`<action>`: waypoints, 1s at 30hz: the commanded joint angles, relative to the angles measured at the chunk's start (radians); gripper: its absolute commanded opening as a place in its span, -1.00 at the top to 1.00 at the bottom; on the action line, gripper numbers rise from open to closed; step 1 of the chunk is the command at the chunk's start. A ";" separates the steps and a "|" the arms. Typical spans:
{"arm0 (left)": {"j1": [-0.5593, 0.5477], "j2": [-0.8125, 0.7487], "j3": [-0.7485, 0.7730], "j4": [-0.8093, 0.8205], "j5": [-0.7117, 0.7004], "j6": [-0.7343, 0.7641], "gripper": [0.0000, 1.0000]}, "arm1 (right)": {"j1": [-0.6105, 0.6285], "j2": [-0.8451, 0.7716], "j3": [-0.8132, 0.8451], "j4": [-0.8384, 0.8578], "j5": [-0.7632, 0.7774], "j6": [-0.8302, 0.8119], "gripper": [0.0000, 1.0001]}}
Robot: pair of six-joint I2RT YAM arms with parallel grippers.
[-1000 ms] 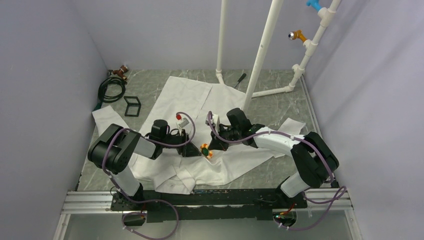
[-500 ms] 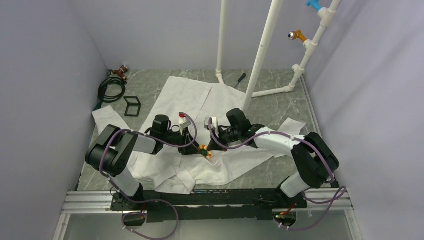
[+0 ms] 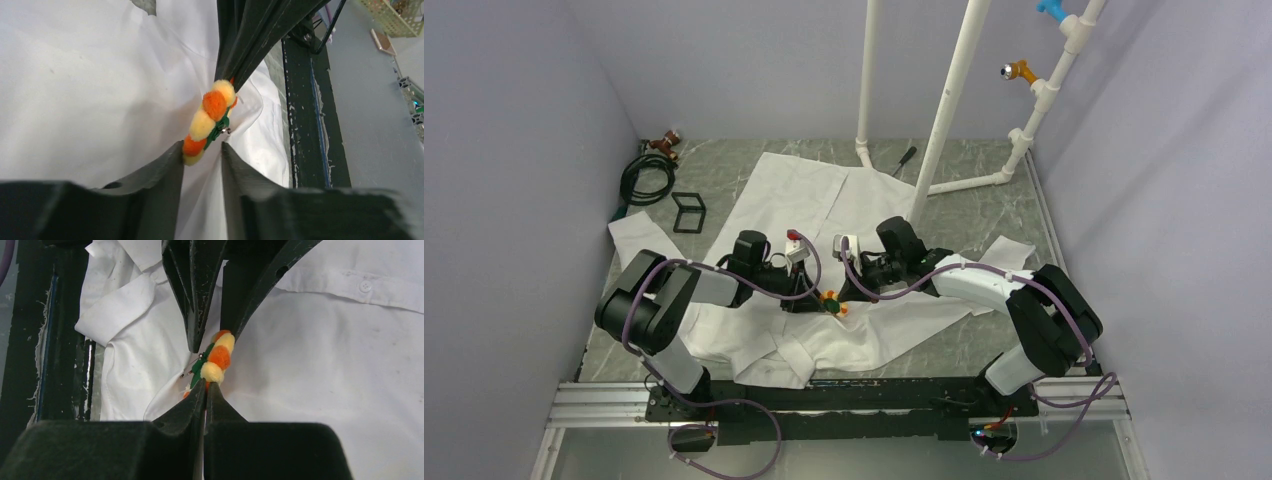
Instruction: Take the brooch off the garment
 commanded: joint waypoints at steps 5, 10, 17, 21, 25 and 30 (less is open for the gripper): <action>-0.010 -0.091 0.086 -0.208 0.004 0.048 1.00 | 0.002 0.006 0.026 -0.021 -0.023 -0.061 1.00; -0.012 -0.138 0.142 -0.407 -0.044 0.032 1.00 | 0.002 0.012 0.018 -0.045 -0.028 -0.061 0.81; -0.021 -0.126 0.226 -0.682 -0.104 0.031 1.00 | 0.009 0.020 -0.012 -0.010 -0.058 -0.002 1.00; -0.032 -0.097 0.229 -0.706 -0.117 0.004 1.00 | 0.033 0.027 -0.031 0.001 -0.076 0.013 1.00; -0.044 -0.082 0.212 -0.641 -0.114 -0.100 1.00 | 0.059 0.017 -0.066 0.027 -0.068 0.028 1.00; -0.046 -0.061 0.230 -0.661 -0.112 -0.108 1.00 | 0.064 0.017 -0.086 0.016 -0.055 0.036 0.50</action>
